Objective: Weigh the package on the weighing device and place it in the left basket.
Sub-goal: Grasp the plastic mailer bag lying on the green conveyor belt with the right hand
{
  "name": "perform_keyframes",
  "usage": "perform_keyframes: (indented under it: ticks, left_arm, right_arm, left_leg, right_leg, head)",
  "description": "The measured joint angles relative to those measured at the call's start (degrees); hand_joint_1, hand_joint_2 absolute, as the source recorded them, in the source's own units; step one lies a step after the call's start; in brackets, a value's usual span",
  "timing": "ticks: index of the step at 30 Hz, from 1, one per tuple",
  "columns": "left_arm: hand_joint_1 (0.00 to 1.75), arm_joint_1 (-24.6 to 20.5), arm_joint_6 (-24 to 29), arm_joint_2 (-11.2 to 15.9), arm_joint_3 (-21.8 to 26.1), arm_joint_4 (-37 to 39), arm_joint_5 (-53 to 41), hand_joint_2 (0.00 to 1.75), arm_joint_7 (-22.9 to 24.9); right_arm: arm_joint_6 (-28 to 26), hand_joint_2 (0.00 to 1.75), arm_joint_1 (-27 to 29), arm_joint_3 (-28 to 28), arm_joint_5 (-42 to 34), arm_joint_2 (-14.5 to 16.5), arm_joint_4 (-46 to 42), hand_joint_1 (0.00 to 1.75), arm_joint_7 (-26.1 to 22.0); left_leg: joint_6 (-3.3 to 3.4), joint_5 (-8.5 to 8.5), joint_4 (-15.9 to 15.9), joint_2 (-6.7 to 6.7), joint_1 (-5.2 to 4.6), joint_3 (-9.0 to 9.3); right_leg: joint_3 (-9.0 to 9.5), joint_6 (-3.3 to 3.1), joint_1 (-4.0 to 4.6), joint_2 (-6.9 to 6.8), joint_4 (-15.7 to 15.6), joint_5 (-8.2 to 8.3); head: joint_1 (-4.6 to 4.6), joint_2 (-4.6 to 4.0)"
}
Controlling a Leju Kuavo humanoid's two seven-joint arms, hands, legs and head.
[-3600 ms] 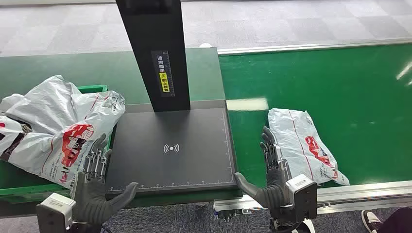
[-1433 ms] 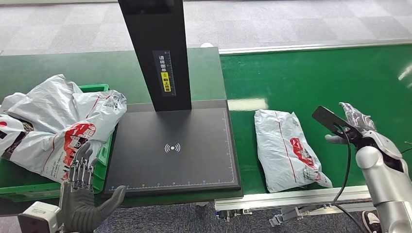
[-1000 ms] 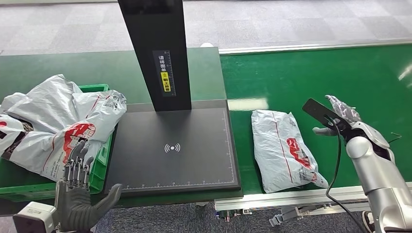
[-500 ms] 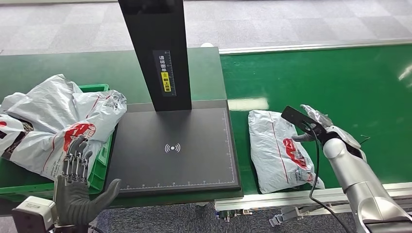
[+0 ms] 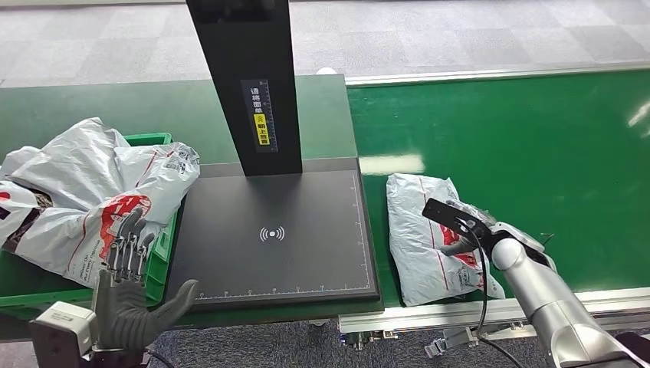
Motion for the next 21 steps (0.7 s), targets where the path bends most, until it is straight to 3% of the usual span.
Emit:
perform_keyframes:
  ticks: [15,19,21]
  left_arm:
    - [0.0,-0.7,-0.93,0.02,0.02,1.25,0.25,1.75,-0.13]
    - [0.0,-0.72,-1.08,0.02,0.02,1.26,0.15,1.75,0.04]
    - [0.0,-0.73,-1.1,0.02,0.02,1.26,0.05,1.75,0.21]
  right_arm:
    - [4.65,1.75,5.93,2.89,-1.02,-0.87,-5.15,0.01,1.73]
    - [5.0,1.75,7.04,3.58,-0.85,-1.07,-6.64,1.7,2.17]
    - [5.23,1.75,7.75,3.86,-0.81,-1.33,-7.38,1.75,2.19]
  left_leg:
    - [0.0,-0.01,0.0,0.05,0.02,0.18]
    - [0.0,-0.01,0.0,0.05,0.03,0.24]
    - [0.0,-0.02,0.0,0.05,0.03,0.27]
  right_leg:
    - [0.11,-0.02,0.02,0.05,-0.01,-0.02]
    - [0.16,-0.02,0.03,0.05,-0.02,-0.02]
    - [0.2,-0.02,0.03,0.05,-0.02,-0.02]
  head:
    - [-0.01,0.0]
    - [-0.01,0.0]
    - [-0.01,0.0]
